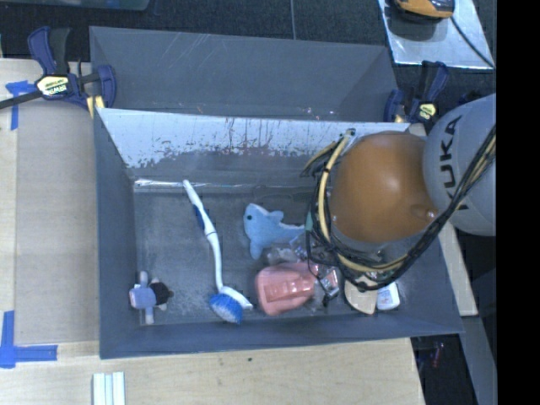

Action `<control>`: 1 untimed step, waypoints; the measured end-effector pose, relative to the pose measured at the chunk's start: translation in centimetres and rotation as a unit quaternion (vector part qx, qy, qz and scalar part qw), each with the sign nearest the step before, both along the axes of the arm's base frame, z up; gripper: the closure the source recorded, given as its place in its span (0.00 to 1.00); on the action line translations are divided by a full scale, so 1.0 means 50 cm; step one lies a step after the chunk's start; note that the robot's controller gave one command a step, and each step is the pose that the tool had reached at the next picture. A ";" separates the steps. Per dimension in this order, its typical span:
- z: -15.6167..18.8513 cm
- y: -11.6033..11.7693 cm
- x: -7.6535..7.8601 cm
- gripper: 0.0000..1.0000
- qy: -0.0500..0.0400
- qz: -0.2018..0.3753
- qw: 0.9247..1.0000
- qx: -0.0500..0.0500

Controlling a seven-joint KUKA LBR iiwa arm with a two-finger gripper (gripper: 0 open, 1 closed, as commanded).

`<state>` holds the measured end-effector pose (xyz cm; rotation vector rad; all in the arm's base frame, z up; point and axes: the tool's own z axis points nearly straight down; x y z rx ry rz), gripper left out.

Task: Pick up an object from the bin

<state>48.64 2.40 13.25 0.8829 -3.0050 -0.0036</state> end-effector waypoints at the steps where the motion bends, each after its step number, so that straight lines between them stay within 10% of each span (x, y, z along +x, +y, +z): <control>1: 0.076 0.000 0.004 1.00 -0.004 0.000 1.000 0.000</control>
Offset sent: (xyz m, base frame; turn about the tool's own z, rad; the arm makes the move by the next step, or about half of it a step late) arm 0.0015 0.0002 0.0417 0.0005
